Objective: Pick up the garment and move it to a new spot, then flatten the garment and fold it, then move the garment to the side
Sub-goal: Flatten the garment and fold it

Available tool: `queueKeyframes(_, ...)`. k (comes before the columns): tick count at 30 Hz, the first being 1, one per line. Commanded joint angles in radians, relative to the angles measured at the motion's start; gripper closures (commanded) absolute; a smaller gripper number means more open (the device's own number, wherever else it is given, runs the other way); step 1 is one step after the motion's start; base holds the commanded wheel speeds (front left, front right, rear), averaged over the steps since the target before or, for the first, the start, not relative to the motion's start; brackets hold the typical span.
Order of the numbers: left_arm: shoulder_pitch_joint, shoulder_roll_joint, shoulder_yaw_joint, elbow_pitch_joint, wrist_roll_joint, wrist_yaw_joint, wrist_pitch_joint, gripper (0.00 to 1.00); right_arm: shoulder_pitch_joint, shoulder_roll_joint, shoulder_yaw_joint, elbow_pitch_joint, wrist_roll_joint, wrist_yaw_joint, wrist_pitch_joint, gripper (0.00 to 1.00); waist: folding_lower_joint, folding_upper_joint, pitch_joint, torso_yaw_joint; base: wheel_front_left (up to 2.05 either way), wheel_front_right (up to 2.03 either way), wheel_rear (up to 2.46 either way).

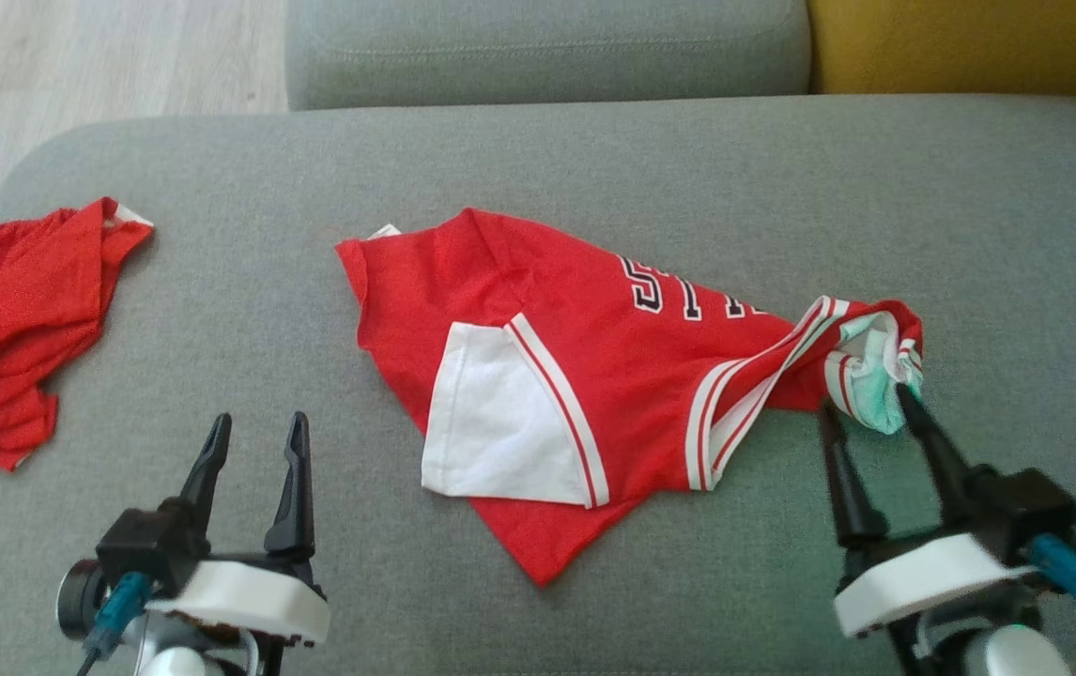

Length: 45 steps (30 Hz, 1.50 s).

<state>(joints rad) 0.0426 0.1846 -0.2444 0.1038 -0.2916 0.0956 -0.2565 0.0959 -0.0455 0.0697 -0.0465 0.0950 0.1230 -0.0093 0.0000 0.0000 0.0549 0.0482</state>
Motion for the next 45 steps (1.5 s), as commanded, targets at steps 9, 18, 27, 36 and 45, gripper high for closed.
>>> queueKeyframes(9,-0.098,0.000,0.022,-0.031,0.013,-0.002,-0.005,0.00,-0.068,-0.005,0.153,0.099,-0.025,0.008,0.035,0.00,0.0000,0.0000,0.067,0.042,0.00,0.00,0.00)
queueKeyframes(18,-0.147,-0.022,0.023,-0.025,0.018,-0.017,-0.005,0.00,-0.161,-0.005,0.180,0.281,-0.023,0.008,0.015,0.00,0.0000,0.0000,0.124,0.078,0.00,0.00,0.00)
queueKeyframes(27,-0.170,-0.052,0.035,-0.017,0.033,-0.028,-0.005,0.00,-0.199,-0.005,0.235,0.326,0.037,0.008,0.031,1.00,0.0000,0.0000,0.148,0.089,0.00,0.00,0.00)
queueKeyframes(36,-0.171,-0.063,0.060,-0.019,0.053,-0.040,-0.005,0.00,-0.215,-0.005,0.223,0.062,0.077,0.008,0.004,1.00,0.0000,0.0000,0.145,0.057,0.00,0.00,0.00)
queueKeyframes(45,-0.189,-0.080,0.062,-0.017,0.062,-0.059,-0.005,0.00,-0.334,-0.005,0.033,-0.009,0.097,0.008,0.035,1.00,0.0000,0.0000,0.169,0.071,0.00,0.00,0.00)
